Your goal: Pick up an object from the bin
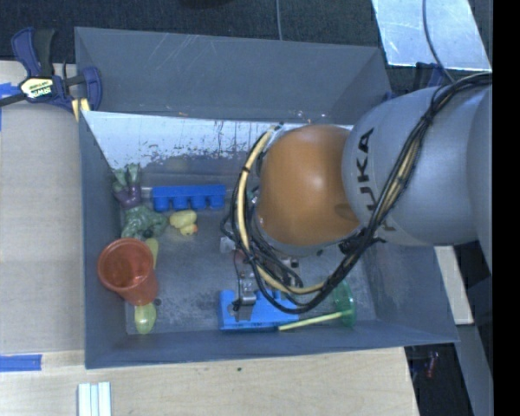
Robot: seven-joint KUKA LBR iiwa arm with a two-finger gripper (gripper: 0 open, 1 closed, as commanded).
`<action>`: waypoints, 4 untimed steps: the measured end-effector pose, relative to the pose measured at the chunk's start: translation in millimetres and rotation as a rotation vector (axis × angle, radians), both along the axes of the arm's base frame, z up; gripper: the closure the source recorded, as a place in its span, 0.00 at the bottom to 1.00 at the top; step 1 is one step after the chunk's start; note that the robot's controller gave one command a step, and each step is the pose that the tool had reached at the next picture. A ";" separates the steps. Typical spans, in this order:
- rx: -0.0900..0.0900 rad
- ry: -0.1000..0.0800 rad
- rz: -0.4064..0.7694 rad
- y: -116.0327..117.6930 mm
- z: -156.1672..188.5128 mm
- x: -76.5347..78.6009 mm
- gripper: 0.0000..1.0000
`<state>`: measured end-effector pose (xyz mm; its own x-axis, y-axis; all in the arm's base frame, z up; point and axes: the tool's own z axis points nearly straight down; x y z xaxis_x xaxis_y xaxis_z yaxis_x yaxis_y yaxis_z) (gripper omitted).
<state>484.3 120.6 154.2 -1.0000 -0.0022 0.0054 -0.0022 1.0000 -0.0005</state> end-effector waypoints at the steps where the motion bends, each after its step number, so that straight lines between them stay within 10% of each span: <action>1: 0.001 -0.007 -0.002 -0.5 3.3 2.1 0.00; 2: 0.000 -0.007 -0.006 -69.2 -61.7 2.1 0.00; 4: -0.002 -0.012 0.482 -44.7 -81.6 9.6 0.00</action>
Offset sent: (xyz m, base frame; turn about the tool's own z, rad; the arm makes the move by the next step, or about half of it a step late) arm 0.0014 -0.0665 -0.0598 0.0051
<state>493.9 75.9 72.7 -0.8850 -0.4656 -0.0059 -0.4656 0.8850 -0.0050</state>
